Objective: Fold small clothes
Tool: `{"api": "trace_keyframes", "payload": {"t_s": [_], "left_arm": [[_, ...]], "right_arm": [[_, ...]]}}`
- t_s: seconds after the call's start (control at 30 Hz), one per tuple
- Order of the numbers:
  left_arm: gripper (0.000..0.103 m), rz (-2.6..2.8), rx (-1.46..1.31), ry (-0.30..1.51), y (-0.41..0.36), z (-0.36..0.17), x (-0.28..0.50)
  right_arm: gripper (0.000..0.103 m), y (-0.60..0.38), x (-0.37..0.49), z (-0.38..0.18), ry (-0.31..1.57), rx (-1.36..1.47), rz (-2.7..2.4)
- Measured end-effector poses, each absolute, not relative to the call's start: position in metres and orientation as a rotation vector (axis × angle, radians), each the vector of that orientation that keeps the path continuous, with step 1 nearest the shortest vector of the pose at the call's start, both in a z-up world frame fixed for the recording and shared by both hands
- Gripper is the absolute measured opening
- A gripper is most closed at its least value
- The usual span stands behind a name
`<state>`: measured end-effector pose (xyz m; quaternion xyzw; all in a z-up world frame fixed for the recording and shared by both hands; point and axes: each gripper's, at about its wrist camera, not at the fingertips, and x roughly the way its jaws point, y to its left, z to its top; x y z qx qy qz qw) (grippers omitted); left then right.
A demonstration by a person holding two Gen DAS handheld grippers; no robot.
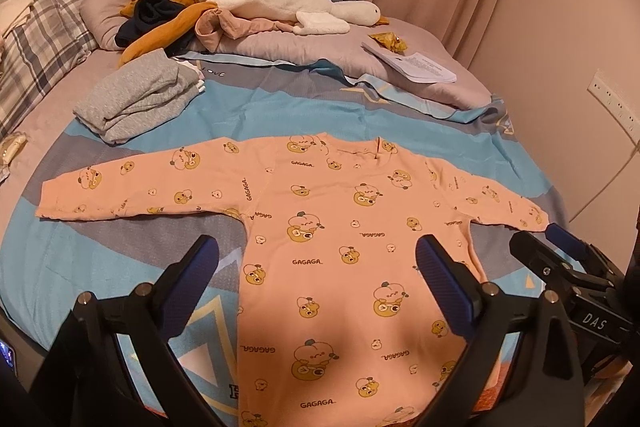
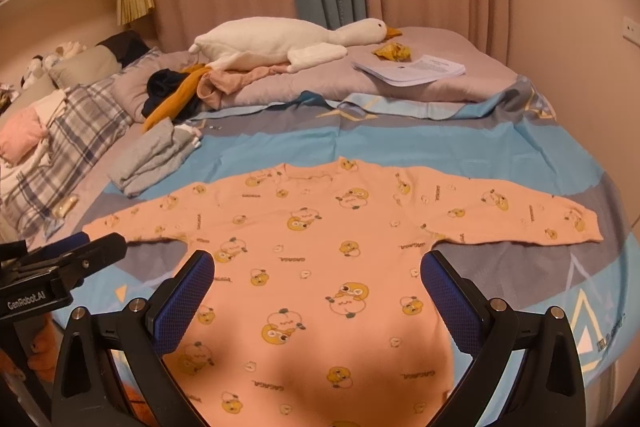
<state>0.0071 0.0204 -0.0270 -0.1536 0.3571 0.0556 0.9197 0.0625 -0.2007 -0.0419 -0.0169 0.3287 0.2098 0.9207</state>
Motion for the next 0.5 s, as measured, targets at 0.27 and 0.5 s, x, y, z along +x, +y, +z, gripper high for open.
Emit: {"api": "trace_keyframes", "payload": {"t_s": [0.27, 0.5], "left_arm": [[0.098, 0.114, -0.326, 0.746, 0.0240, -0.0317, 0.0131], [0.097, 0.095, -0.313, 0.747, 0.0178, -0.0307, 0.0137]], "right_arm": [[0.102, -0.2017, 0.0653, -0.0418, 0.685, -0.029, 0.423], [0.102, -0.2030, 0.0664, -0.0418, 0.687, -0.028, 0.423]]}}
